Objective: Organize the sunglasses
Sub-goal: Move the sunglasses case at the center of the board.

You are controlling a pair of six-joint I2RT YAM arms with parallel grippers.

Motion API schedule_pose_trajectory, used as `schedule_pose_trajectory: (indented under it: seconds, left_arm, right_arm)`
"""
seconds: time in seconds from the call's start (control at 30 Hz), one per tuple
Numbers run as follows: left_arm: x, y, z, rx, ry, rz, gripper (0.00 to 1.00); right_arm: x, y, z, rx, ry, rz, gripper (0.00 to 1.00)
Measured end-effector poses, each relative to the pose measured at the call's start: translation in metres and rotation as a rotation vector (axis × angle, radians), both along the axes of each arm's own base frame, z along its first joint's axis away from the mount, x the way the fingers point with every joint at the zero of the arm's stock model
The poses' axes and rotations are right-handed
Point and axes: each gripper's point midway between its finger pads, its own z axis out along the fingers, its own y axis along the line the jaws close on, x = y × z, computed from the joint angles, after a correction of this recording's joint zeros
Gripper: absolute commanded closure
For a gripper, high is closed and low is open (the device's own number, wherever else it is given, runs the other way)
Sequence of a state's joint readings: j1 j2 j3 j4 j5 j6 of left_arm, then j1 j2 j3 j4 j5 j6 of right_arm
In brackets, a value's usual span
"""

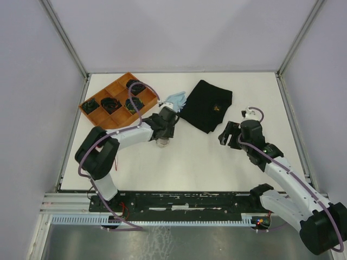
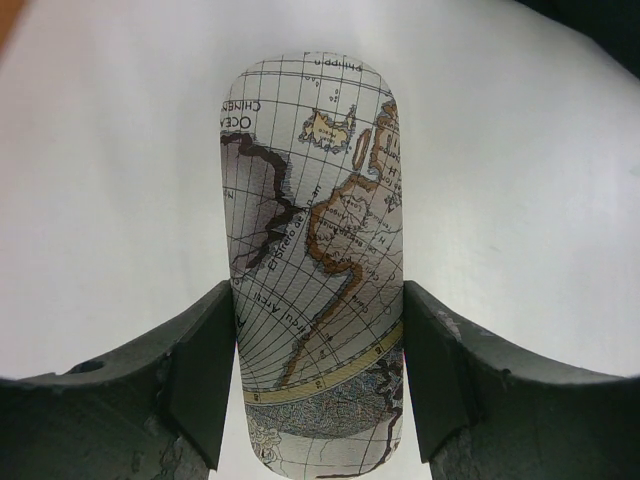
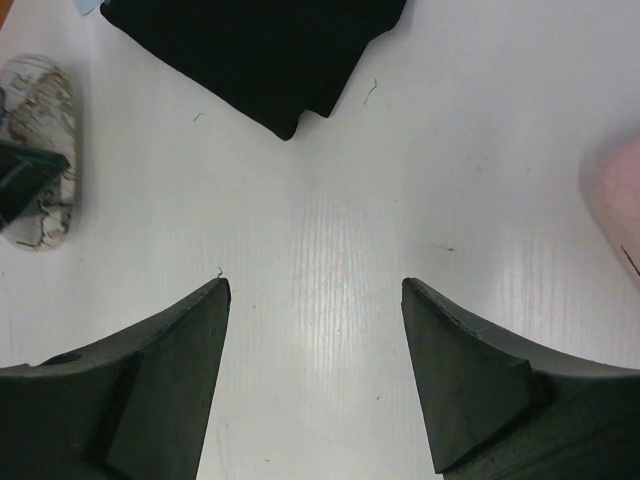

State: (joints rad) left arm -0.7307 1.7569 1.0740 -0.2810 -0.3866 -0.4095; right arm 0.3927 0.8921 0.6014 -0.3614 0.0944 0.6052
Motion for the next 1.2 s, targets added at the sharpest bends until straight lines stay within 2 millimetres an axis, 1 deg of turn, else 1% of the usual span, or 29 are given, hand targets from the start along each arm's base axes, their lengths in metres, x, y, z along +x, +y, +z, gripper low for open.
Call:
schedule_pose_trajectory:
  seconds: [0.1,0.2,0.37,0.47,0.53,0.63,0.7,0.87,1.03,1.13,1.17,1.2]
  left_arm:
    - [0.018,0.04,0.007,-0.011,-0.023,0.092,0.59]
    - [0.032,0.063,0.011,-0.003,-0.041,0.136,0.59]
    - [0.042,0.079,0.011,-0.005,-0.043,0.157,0.59]
    - [0.046,0.087,0.005,0.0,-0.032,0.172,0.58]
    - [0.049,0.094,-0.001,-0.004,-0.018,0.187,0.55]
    - [0.05,0.098,-0.01,-0.012,0.006,0.19,0.51]
    - [0.054,0.099,-0.009,-0.023,0.001,0.188,0.45]
    - [0.058,0.096,-0.009,-0.035,-0.004,0.171,0.22]
    - [0.058,0.092,-0.009,-0.056,-0.001,0.154,0.09]
    - [0.058,0.09,-0.003,-0.066,-0.01,0.15,0.05]
    - [0.058,0.09,0.001,-0.07,-0.018,0.15,0.04]
    - [0.059,0.09,0.009,-0.08,-0.035,0.149,0.04]
  right_arm:
    - [-0.002,0.004,-0.003,0.007,0.019,0.021,0.22]
    - [-0.007,0.007,-0.009,0.007,0.049,0.045,0.22]
    - [-0.012,0.008,-0.014,-0.002,0.075,0.072,0.22]
    - [-0.013,0.008,-0.014,-0.004,0.081,0.078,0.22]
    - [-0.014,0.008,-0.015,-0.006,0.085,0.081,0.22]
    - [-0.016,0.008,-0.017,-0.01,0.093,0.083,0.22]
    - [-0.017,0.007,-0.017,-0.013,0.097,0.084,0.22]
    - [-0.018,0.007,-0.016,-0.011,0.093,0.087,0.2]
    - [-0.017,0.002,-0.01,-0.027,0.069,0.071,0.18]
    - [-0.014,-0.002,-0.003,-0.045,0.048,0.056,0.18]
    - [-0.013,-0.004,0.0,-0.05,0.04,0.05,0.18]
    - [-0.011,-0.006,0.004,-0.057,0.031,0.041,0.18]
